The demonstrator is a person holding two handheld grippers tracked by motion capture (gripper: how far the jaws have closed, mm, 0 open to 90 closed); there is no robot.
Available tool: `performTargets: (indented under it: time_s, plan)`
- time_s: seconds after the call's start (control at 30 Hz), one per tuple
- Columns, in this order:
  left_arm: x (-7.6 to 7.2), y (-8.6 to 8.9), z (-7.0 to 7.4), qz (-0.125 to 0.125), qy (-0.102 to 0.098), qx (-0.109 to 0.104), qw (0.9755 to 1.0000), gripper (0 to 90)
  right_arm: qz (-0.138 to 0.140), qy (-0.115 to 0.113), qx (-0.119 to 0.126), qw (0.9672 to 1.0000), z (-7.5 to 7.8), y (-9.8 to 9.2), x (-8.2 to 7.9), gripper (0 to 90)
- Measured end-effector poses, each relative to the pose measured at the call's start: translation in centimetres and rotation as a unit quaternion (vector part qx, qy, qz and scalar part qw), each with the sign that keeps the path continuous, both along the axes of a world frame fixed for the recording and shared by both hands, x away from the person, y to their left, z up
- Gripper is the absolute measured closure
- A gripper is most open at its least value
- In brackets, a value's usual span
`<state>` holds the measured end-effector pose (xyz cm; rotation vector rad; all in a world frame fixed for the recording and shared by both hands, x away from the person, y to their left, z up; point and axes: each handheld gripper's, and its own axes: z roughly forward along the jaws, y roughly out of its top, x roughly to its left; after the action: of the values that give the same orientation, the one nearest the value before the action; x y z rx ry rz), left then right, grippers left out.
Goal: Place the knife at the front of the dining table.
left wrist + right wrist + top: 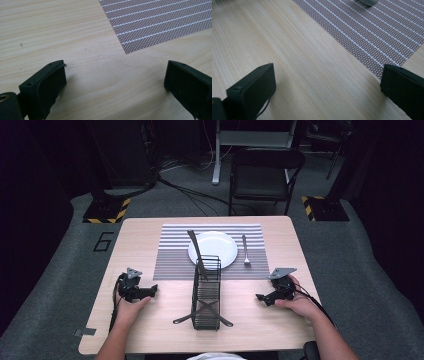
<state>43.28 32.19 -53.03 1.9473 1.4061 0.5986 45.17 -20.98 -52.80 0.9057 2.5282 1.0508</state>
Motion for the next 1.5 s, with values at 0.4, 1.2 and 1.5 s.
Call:
performTargets:
  time_s: [0.4,1.2,1.5]
  plan:
    - [0.0,0.0,0.0,0.005,-0.003,-0.001,1.0,4.4,0.0,0.0,-0.001,1.0,0.0,0.0,0.0,0.0]
    - [-0.6,0.1,0.5,0.011,-0.004,-0.006,0.9999,26.5,-0.002,0.0,-0.001,1.0,0.0,0.0,0.0,0.0]
    - [-1.3,-0.7,1.9,0.0,0.005,-0.038,0.9993,35.4,-0.001,0.0,-0.001,1.0,0.0,0.0,0.0,0.0]
